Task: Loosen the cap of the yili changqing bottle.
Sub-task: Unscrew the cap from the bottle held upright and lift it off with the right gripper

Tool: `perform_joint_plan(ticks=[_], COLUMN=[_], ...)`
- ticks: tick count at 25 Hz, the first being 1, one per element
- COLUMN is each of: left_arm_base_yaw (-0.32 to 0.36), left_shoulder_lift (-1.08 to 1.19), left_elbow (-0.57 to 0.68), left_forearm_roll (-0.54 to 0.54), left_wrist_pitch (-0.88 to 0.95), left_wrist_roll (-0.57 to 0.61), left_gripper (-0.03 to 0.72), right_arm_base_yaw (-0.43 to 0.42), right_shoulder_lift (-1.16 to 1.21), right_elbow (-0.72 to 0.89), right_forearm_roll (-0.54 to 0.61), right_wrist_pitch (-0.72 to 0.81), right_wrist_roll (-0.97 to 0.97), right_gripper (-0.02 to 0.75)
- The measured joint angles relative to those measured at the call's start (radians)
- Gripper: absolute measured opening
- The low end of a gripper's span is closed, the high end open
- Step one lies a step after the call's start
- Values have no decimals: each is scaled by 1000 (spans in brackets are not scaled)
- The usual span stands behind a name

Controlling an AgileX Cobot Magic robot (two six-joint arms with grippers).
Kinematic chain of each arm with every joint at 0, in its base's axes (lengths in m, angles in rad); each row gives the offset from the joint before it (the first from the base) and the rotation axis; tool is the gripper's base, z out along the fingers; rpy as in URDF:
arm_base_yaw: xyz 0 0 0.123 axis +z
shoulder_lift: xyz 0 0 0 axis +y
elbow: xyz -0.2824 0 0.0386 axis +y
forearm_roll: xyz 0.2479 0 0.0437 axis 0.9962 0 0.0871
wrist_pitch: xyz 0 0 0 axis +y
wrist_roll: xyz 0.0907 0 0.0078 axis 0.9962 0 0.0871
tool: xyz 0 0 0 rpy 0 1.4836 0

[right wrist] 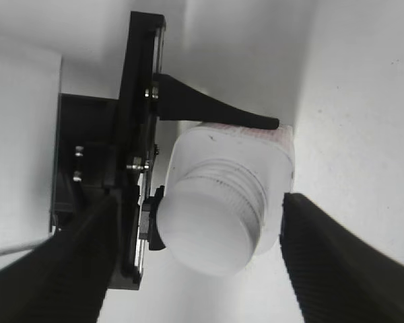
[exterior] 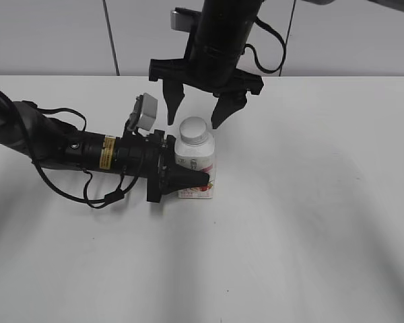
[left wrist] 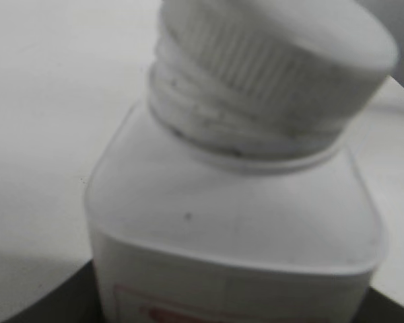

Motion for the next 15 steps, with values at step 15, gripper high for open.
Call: perform_joint_plan(ticks=[15], left_arm_base_yaw=[0], left_shoulder_lift=[0], left_elbow=[0], left_forearm_roll=[0], left_wrist_pitch=[-1], left_wrist_roll=[0], left_gripper=[384], right_arm_base_yaw=[0], right_shoulder_lift=[23], right_elbow=[10], right_forearm_roll=[-1], right_wrist_pitch=[0], right_wrist_roll=[2], right_gripper=[586])
